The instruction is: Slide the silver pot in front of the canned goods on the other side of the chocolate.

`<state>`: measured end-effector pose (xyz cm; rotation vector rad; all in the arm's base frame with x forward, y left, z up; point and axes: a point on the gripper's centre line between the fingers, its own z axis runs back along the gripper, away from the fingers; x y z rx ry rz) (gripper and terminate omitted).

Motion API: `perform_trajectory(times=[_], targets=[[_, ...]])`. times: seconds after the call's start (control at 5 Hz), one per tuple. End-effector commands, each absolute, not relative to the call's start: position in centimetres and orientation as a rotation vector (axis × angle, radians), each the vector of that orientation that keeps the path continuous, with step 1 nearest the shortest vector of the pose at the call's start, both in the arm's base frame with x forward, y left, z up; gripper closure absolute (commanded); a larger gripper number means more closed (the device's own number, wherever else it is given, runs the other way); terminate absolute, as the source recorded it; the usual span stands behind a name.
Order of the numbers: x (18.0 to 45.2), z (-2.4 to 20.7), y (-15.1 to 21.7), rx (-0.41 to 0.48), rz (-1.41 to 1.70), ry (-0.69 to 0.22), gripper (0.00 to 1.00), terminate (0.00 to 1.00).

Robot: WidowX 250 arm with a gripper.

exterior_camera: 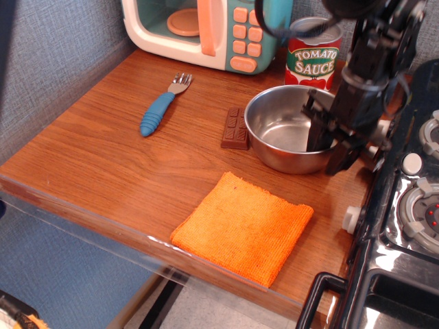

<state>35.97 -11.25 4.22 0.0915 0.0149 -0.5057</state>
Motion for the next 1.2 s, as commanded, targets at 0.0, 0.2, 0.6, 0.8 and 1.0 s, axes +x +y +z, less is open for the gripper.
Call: perform_trajectory(times=[0.0, 0.2, 0.6, 0.8, 1.0], targets=[[34.4, 13.0, -9.4, 0.008, -0.394, -0.18, 0.0, 0.0], [31.9, 13.5, -6.6, 0.009, -0.199, -0.06, 0.0, 0.0], [30.1, 12.2, -4.3, -0.003, -0.118, 0.004, 0.0, 0.0], [30.1, 12.2, -4.3, -0.003, -0.118, 0.004, 0.0, 0.0], [30.1, 12.2, -4.3, -0.003, -0.118, 0.004, 0.0, 1.0]])
